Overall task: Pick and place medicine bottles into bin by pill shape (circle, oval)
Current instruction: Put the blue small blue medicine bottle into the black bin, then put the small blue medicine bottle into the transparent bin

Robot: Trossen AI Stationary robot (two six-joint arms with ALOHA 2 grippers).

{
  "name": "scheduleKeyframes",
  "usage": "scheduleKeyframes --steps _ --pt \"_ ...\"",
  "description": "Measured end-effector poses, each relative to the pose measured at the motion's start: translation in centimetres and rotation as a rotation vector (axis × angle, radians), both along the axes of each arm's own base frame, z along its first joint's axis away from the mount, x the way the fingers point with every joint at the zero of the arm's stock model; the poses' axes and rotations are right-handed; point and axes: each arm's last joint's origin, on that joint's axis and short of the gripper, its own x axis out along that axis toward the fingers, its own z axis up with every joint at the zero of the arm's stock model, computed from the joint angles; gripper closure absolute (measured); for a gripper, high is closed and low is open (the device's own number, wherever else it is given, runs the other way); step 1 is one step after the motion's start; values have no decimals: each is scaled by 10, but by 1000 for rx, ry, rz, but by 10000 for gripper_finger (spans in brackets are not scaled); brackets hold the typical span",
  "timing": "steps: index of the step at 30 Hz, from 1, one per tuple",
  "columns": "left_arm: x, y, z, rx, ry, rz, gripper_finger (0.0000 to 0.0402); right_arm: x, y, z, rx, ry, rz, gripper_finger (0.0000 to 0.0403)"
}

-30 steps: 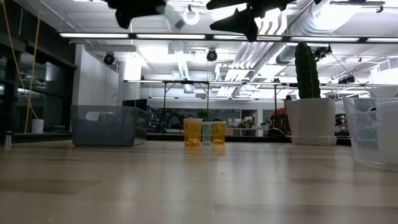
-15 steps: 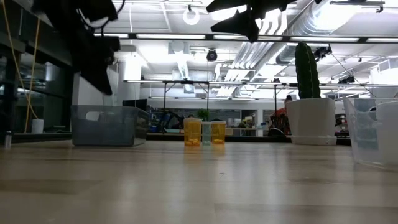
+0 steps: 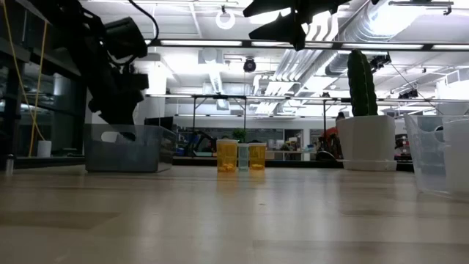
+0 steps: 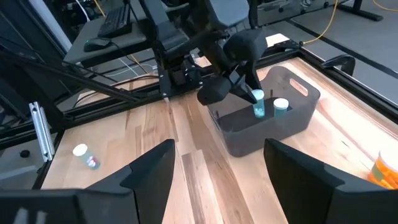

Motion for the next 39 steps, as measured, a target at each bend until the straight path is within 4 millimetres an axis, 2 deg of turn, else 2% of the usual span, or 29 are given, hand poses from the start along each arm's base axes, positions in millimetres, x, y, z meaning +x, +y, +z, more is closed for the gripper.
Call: scheduleKeyframes --steps 11,18,22,27,30,34,39 --pt "6 6 -8 10 9 16 294 0 -1 0 -6 0 -18 163" --pt "4 5 -7 -10 24 37 233 0 -1 0 -6 0 -18 163" --pt "7 6 3 -30 40 19 196 0 -1 0 -6 0 -19 163" --pt "8 4 32 -49 -17 -59 165 0 -1 0 -7 0 -20 163" --pt "6 2 56 -38 -127 -73 158 0 -1 0 -7 1 -19 163" --pt "-1 -7 89 11 -392 -78 158 0 -1 0 -7 0 -20 163" --pt "-10 -30 126 160 -812 -178 160 0 -1 0 -7 0 -20 163"
